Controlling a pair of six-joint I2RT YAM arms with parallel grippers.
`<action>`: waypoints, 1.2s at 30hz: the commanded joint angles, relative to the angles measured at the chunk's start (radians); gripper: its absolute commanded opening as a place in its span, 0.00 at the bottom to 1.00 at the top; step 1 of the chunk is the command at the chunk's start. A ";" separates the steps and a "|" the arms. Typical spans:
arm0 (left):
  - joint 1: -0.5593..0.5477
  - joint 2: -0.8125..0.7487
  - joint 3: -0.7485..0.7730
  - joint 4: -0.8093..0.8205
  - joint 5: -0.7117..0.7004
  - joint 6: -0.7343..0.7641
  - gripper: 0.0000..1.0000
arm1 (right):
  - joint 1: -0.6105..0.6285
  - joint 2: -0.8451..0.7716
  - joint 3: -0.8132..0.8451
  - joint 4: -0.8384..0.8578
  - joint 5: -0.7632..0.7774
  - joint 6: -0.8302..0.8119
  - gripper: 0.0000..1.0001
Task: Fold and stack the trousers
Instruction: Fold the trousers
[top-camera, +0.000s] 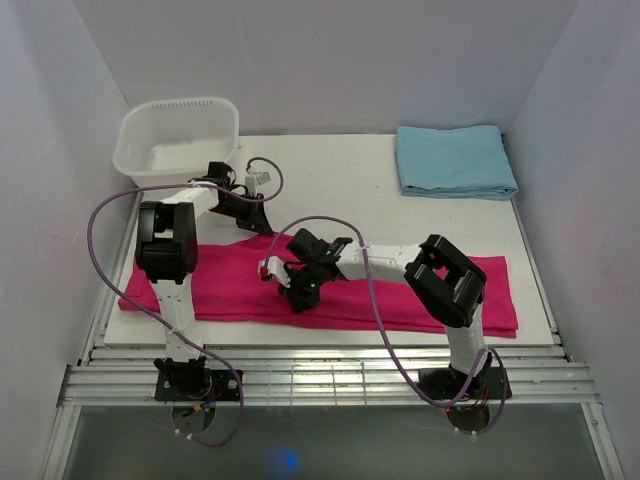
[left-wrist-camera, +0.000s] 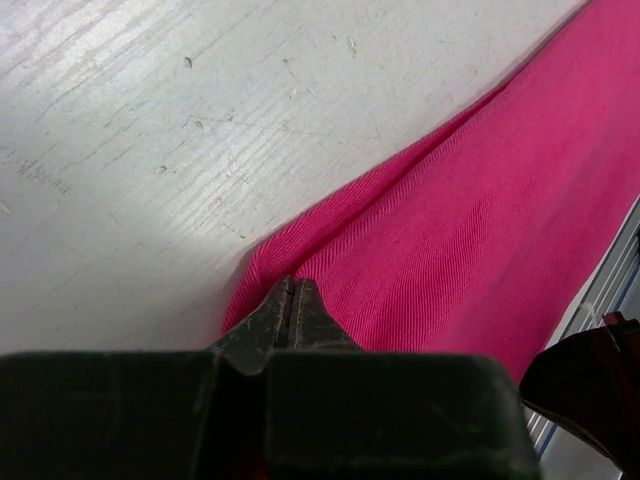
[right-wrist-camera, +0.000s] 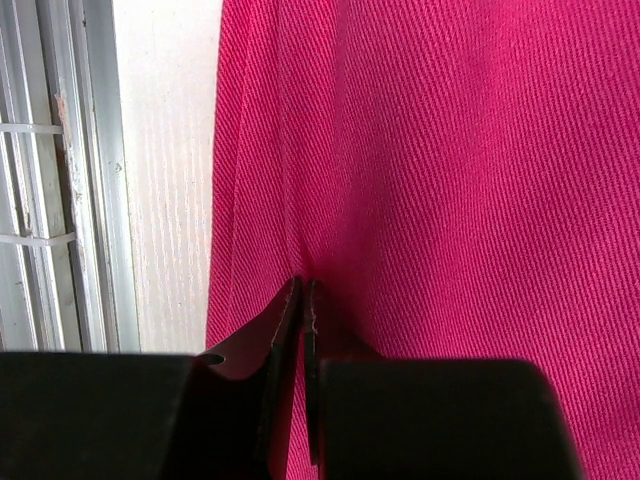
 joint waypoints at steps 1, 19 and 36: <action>0.001 0.003 0.047 -0.001 -0.018 0.010 0.00 | 0.007 -0.044 0.014 -0.066 0.005 0.005 0.08; 0.003 0.084 0.191 0.030 -0.091 -0.034 0.00 | 0.060 -0.063 -0.088 -0.045 0.007 0.025 0.08; 0.319 -0.343 0.154 -0.290 -0.103 0.089 0.76 | -0.261 -0.354 -0.055 -0.232 0.023 0.005 0.79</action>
